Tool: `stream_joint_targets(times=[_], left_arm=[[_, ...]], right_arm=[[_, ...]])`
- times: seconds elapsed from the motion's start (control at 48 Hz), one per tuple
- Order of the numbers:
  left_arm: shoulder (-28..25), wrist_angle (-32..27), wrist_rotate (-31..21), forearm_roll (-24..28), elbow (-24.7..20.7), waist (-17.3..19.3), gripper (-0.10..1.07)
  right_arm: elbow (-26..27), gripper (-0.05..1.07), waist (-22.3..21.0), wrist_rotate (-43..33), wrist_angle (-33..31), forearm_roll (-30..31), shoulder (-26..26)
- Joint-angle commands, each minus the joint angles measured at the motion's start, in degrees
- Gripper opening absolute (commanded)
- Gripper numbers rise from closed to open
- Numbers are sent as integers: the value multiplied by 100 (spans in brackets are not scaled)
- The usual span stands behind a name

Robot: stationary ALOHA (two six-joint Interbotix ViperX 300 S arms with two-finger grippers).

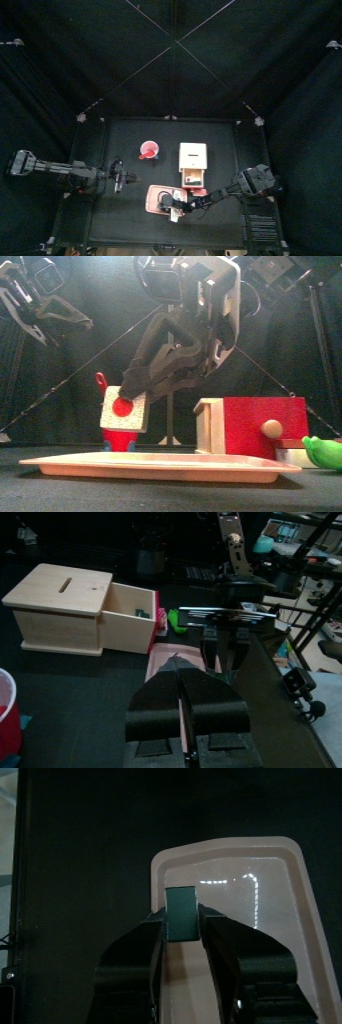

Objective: Put sushi piece in drawer

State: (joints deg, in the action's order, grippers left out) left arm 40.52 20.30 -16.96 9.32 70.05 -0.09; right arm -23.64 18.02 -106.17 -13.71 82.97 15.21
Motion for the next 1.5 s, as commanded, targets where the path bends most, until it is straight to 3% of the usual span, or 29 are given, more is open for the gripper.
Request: stream_joint_targets(times=[0.0, 0.229, 0.646, 0.854, 1.167, 1.479], left_arm=[[-9, 26, 9, 9, -79, 9, 18], [-9, 26, 18, 18, -70, 18, 18], [9, 26, 9, 9, -62, 26, 18], [9, 26, 9, 9, -62, 35, 18], [9, 26, 9, 9, -53, 44, 18], [9, 26, 9, 9, -62, 35, 18]], right_arm=[[44, 59, -26, 9, -53, 0, -281], [-316, 59, -26, -18, -571, -18, -835], [-1626, 59, 220, -132, -2830, -923, -2443], [-1995, 60, 404, -404, -3516, -1081, -2795], [-2382, 70, 431, -1371, -3384, -729, -2804], [-2417, 84, 439, -1468, -3313, -729, -2769]])
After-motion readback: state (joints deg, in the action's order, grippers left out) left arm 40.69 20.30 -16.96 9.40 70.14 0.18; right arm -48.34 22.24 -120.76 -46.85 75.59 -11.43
